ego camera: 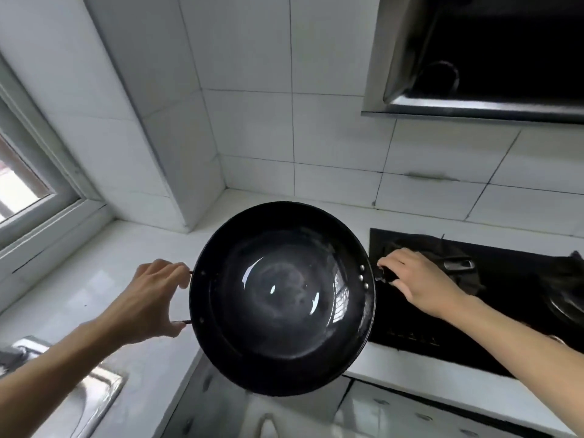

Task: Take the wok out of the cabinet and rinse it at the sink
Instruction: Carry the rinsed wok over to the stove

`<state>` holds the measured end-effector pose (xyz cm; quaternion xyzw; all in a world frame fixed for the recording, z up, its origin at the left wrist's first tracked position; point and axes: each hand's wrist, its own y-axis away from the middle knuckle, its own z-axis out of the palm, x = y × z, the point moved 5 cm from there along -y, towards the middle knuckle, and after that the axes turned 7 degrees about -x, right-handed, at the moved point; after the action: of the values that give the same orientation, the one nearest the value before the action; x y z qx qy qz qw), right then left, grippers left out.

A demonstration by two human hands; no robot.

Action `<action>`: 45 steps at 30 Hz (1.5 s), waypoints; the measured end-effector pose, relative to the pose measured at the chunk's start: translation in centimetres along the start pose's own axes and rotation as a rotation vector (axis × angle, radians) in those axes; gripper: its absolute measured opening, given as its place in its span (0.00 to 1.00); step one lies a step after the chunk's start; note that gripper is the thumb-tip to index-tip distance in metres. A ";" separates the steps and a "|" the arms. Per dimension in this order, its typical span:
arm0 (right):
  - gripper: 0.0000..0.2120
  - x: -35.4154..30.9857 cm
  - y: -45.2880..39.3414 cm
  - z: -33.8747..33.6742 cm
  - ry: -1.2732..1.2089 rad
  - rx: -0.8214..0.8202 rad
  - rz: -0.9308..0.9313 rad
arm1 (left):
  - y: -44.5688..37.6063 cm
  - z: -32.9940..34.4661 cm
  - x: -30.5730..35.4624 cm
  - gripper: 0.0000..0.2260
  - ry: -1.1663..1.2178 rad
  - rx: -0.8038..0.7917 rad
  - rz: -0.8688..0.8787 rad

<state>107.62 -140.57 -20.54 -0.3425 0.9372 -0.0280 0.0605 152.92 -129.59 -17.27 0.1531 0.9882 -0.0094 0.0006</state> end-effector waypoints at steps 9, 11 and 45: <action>0.23 4.5 -2.7 2.5 0.041 -0.092 0.250 | -14.8 4.6 -4.7 0.28 0.055 -0.055 0.226; 0.23 4.8 -3.4 3.2 0.045 -0.118 0.296 | -17.4 5.5 -5.6 0.28 0.046 -0.071 0.267; 0.22 10.9 -6.1 11.8 -0.143 -0.266 0.608 | -33.6 15.0 -7.3 0.37 0.176 -0.451 0.271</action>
<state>104.84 -152.37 -32.68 -0.0531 0.9852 0.1377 0.0866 149.65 -164.11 -31.66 0.2800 0.9321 0.2244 -0.0501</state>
